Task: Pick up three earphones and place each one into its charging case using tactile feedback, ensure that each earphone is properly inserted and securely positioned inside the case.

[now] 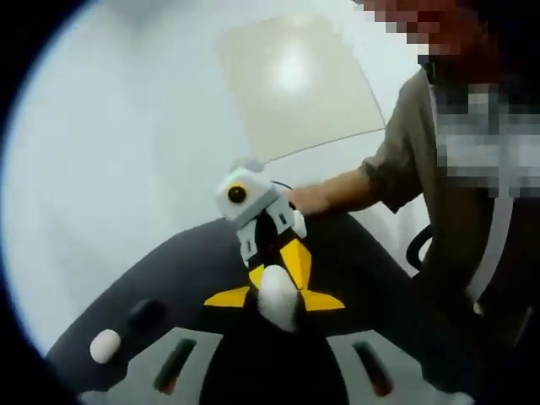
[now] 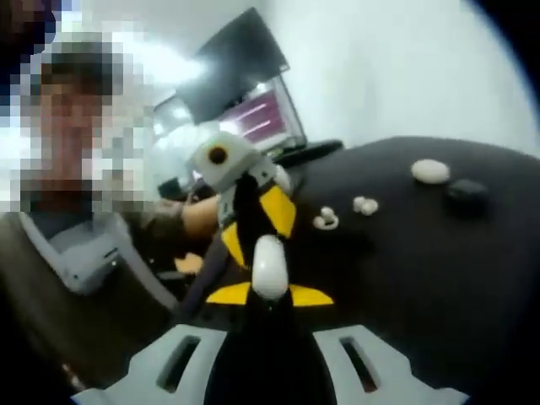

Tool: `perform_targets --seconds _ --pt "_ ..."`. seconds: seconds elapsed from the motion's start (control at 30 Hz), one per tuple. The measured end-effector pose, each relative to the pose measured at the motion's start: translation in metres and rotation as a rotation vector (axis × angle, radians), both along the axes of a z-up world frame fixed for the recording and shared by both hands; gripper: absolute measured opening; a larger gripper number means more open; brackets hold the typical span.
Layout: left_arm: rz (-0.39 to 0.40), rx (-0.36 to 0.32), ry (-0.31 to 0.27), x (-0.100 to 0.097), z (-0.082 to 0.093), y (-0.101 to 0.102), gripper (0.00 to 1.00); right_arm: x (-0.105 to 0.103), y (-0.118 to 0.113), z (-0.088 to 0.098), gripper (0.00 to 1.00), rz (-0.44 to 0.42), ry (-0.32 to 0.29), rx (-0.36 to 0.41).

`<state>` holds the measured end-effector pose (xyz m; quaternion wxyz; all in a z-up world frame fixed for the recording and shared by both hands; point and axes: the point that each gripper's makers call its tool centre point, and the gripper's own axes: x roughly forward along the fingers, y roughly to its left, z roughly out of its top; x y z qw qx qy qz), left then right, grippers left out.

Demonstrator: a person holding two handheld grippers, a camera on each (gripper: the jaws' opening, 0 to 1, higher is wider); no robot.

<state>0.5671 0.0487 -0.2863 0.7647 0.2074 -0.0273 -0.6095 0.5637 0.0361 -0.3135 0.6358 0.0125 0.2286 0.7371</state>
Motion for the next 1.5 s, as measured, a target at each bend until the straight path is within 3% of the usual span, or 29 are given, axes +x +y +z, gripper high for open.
perform_targets --seconds 0.07,0.2,0.33,0.47,0.57,0.6,0.63,0.7,0.8,0.83,0.87,0.9,0.93,1.07,1.2,1.3,1.5 --pt "-0.002 0.022 -0.079 0.001 0.001 0.000 0.30 0.004 -0.001 0.000 0.17 -0.024 0.066 -0.012" --pt "0.038 0.031 -0.080 0.012 -0.005 0.001 0.31 0.012 -0.001 0.001 0.17 -0.049 0.207 -0.028" --pt "0.025 0.082 -0.088 0.011 -0.017 -0.003 0.31 0.014 -0.002 0.001 0.17 -0.052 0.236 -0.029" --pt "0.016 0.065 -0.076 0.010 -0.017 -0.008 0.29 0.015 -0.001 0.001 0.17 -0.074 0.286 -0.042" --pt "0.029 0.064 -0.143 0.012 -0.016 -0.014 0.28 0.015 -0.001 0.001 0.17 -0.080 0.299 -0.047" --pt "0.031 0.063 -0.169 0.013 -0.015 -0.016 0.28 0.014 0.000 0.001 0.17 -0.079 0.280 -0.042" --pt "0.030 0.064 -0.161 0.012 -0.016 -0.016 0.28 0.015 0.000 0.001 0.17 -0.074 0.229 -0.033" --pt "0.042 0.041 -0.095 0.014 -0.017 -0.014 0.28 0.014 -0.001 0.000 0.19 -0.067 0.114 -0.014" --pt "0.045 0.032 -0.049 0.015 -0.017 -0.013 0.27 0.012 -0.003 0.001 0.27 -0.041 -0.132 0.012" --pt "0.047 0.031 -0.037 0.016 -0.017 -0.013 0.27 0.012 -0.005 0.003 0.30 -0.029 -0.273 0.024" --pt "0.048 0.030 -0.022 0.016 -0.017 -0.013 0.27 0.011 -0.007 0.006 0.31 -0.020 -0.374 0.036" --pt "0.048 0.031 -0.019 0.016 -0.017 -0.012 0.27 0.011 -0.010 0.006 0.32 -0.012 -0.456 0.032" --pt "0.047 0.030 0.001 0.016 -0.017 -0.012 0.27 0.010 -0.011 0.007 0.33 -0.006 -0.498 0.031" --pt "0.028 0.012 0.060 0.012 -0.017 -0.012 0.27 0.009 -0.011 0.010 0.37 0.015 -0.540 0.047" --pt "0.030 0.006 0.074 0.014 -0.017 -0.012 0.28 0.012 -0.004 0.006 0.39 0.005 -0.577 0.038" --pt "0.030 0.006 0.102 0.014 -0.018 -0.012 0.28 0.021 -0.002 0.002 0.31 -0.022 -0.615 0.006" --pt "0.039 0.026 0.082 0.014 -0.019 -0.009 0.28 0.021 -0.004 0.001 0.30 -0.038 -0.486 0.005"
